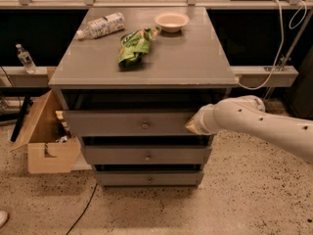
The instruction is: Close top drawer
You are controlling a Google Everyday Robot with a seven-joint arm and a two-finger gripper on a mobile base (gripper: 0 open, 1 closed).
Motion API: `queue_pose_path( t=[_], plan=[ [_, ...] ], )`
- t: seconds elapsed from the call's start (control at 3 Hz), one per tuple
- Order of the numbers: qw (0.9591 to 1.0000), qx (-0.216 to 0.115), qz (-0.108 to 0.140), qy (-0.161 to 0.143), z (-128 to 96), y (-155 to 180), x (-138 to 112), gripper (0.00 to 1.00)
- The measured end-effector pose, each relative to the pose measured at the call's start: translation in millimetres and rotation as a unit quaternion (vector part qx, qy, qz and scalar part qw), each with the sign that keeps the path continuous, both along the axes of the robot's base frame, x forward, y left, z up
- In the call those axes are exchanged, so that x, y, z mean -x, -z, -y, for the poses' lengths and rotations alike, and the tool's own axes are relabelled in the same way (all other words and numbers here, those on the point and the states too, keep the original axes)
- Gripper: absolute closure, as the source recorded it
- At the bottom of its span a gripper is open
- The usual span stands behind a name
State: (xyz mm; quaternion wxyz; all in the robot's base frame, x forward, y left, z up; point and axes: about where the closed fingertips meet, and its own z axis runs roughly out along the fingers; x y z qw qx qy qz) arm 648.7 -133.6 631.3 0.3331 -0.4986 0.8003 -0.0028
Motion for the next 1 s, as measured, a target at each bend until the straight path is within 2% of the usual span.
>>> queue_pose_path(
  t=[0.67, 1.0],
  plan=[
    [0.9993, -0.007, 0.033, 0.015, 17.1, -24.5, 13.0, 1.0],
    [0.9993, -0.015, 0.029, 0.018, 29.3, -33.0, 32.6, 1.0]
  ],
)
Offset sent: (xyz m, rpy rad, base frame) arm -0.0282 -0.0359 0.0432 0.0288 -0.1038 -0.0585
